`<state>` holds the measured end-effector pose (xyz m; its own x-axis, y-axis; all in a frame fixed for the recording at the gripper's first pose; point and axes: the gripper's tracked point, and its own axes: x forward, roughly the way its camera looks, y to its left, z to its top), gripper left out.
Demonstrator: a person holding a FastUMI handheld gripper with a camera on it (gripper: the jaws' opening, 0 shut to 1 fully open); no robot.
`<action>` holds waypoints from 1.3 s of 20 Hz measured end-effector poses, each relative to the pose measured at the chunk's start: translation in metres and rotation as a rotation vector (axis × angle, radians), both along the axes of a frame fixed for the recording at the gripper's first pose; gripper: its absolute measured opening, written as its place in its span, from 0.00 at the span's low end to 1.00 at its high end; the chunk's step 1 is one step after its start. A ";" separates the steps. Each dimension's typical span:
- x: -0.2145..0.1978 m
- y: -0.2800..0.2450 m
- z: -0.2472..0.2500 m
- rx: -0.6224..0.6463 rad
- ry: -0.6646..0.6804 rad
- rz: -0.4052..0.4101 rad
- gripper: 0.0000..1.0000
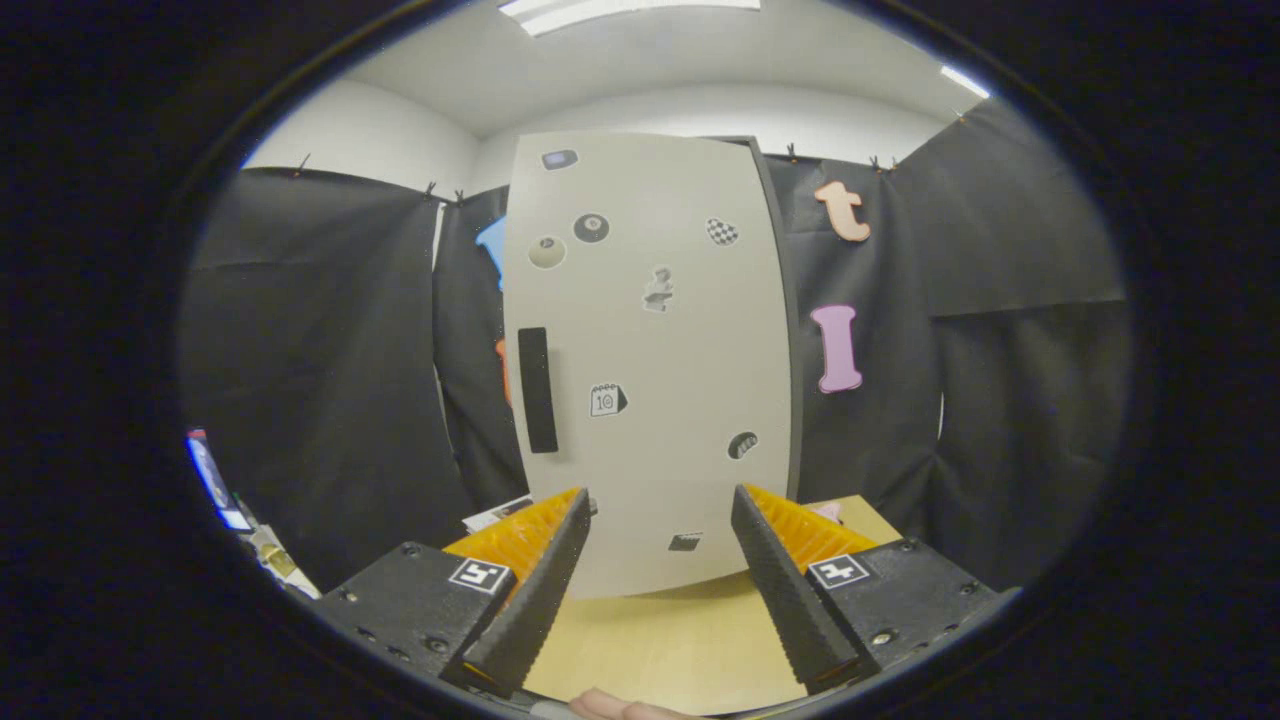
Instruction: Open the shoe cabinet door, grab the shoes and put them into the shoe cabinet, then close the shoe cabinet door.
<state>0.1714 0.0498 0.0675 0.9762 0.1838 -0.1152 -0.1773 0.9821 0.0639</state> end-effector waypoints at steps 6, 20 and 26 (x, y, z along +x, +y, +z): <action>-0.018 -0.005 -0.010 0.064 -0.006 0.025 0.95; -0.068 0.003 0.015 0.047 -0.114 0.118 0.95; -0.070 0.001 0.008 0.036 -0.109 0.130 0.95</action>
<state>0.1010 0.0507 0.0751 0.9503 0.3114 -0.0008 -0.3105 0.9479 0.0716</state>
